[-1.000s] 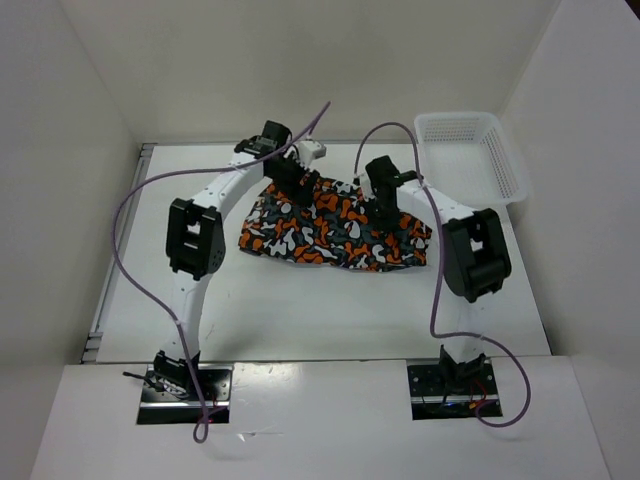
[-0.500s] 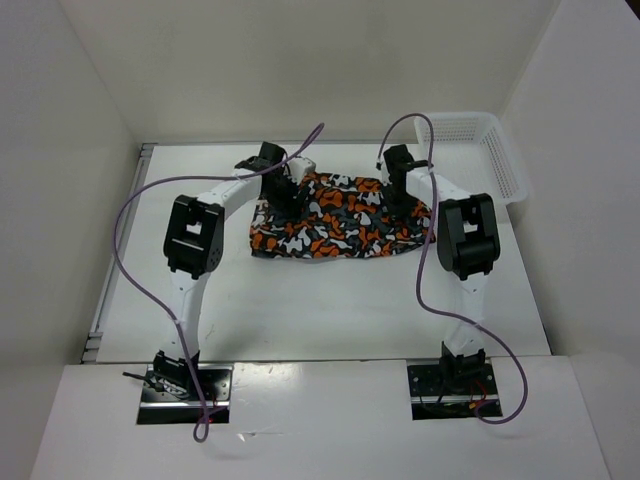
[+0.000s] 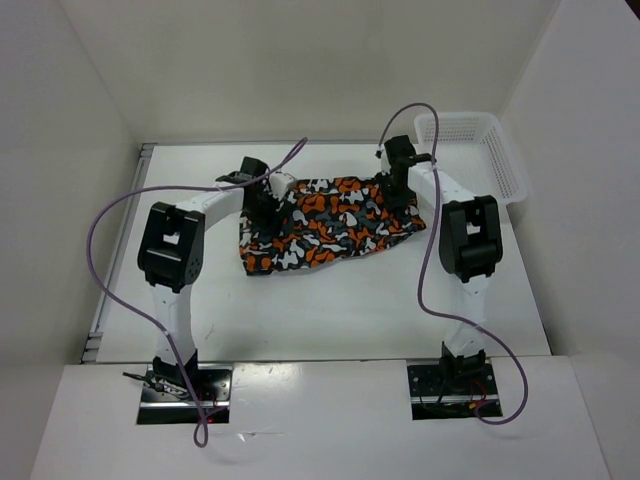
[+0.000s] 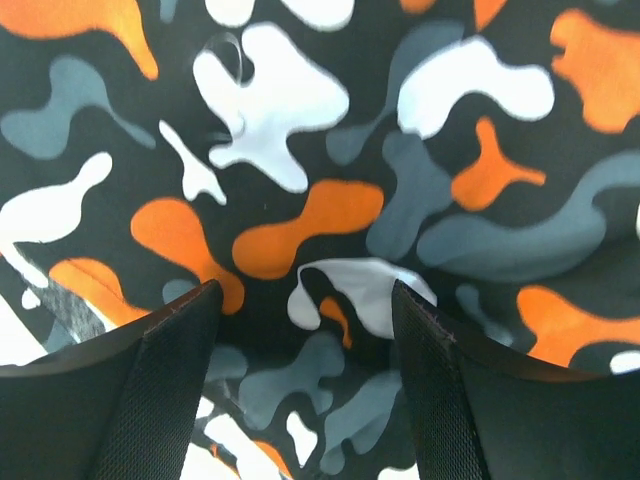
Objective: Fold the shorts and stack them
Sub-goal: Fold the shorts
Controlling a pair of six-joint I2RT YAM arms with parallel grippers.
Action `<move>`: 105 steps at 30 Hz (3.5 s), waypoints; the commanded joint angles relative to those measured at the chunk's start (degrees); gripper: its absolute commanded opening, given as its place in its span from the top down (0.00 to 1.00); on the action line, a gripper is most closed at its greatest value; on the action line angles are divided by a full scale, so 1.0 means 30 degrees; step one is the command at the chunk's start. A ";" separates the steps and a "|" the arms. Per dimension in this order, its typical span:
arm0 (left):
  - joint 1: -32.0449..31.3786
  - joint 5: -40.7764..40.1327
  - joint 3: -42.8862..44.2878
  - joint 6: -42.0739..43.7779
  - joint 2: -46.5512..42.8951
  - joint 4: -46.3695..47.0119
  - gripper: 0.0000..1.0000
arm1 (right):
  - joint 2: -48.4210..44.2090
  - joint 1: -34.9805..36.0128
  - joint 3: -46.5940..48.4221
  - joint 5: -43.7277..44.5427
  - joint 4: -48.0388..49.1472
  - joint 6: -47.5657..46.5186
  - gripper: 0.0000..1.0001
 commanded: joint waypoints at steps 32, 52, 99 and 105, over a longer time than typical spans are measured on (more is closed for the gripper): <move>0.2247 0.0457 0.2560 -0.0462 -0.1455 -0.4494 0.13 | -0.1806 -0.3197 -0.4689 -0.0824 0.0953 1.3409 0.24; 0.2628 0.1012 0.2325 -0.0636 -0.0693 -0.4319 0.12 | -0.6075 -0.3197 -0.7761 0.0588 0.1214 1.2124 1.00; 0.0634 0.3087 0.4611 -0.3069 0.3499 -0.3000 0.35 | -0.6198 1.1363 -0.0822 0.4807 0.6050 0.2862 1.00; 0.0812 0.3737 0.4843 -0.3069 0.3289 -0.3000 0.35 | -0.4330 1.3002 0.0026 0.4135 0.7367 0.2688 1.00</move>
